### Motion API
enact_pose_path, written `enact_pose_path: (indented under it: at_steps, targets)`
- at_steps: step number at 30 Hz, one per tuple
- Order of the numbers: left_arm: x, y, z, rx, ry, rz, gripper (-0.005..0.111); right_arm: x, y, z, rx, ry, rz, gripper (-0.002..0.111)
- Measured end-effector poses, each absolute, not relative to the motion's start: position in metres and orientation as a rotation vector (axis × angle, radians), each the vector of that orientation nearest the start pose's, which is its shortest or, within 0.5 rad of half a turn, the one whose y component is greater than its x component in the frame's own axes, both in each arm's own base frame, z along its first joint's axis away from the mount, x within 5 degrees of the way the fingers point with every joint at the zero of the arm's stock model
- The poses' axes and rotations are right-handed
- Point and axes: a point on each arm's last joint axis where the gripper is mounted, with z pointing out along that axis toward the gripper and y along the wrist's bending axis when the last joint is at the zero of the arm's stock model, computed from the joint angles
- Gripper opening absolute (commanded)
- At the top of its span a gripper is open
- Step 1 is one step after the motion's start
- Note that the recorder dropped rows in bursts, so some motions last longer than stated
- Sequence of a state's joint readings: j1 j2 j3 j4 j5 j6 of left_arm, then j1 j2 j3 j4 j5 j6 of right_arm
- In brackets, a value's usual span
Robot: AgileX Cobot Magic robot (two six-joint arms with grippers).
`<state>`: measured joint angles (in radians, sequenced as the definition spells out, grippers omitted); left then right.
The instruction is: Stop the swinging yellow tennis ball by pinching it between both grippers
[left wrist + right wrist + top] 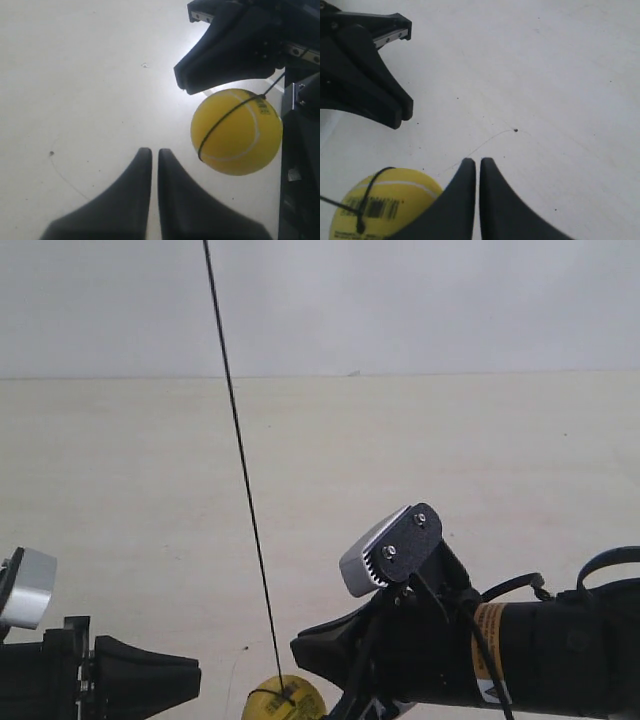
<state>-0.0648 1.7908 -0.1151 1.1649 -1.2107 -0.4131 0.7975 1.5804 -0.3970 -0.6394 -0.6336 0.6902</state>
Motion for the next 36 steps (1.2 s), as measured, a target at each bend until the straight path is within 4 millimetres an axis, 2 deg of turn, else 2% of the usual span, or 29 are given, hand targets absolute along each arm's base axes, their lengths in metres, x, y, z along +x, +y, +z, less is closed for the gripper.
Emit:
enact_pose_path:
  at_steps: [8, 12, 19, 31, 36]
  targets:
    - [0.141, -0.100, 0.104, 0.922, 1.914, -1.125, 0.005, 0.150, 0.199, 0.146, -0.925, 2.047, 0.919, 0.000]
    - [0.139, -0.107, 0.105, 0.981, 1.885, -1.137, 0.005, 0.150, 0.196, 0.142, -0.934, 2.096, 0.863, 0.000]
    - [0.142, -0.107, 0.105, 0.957, 1.887, -1.110, 0.005, 0.150, 0.194, 0.139, -0.937, 2.135, 0.833, 0.000]
    - [0.142, -0.107, 0.105, 0.949, 1.889, -1.105, 0.005, 0.138, 0.204, 0.148, -0.979, 2.063, 1.091, 0.000]
    - [0.142, -0.107, 0.105, 0.949, 1.889, -1.105, 0.005, 0.137, 0.204, 0.148, -1.003, 2.050, 1.088, 0.000]
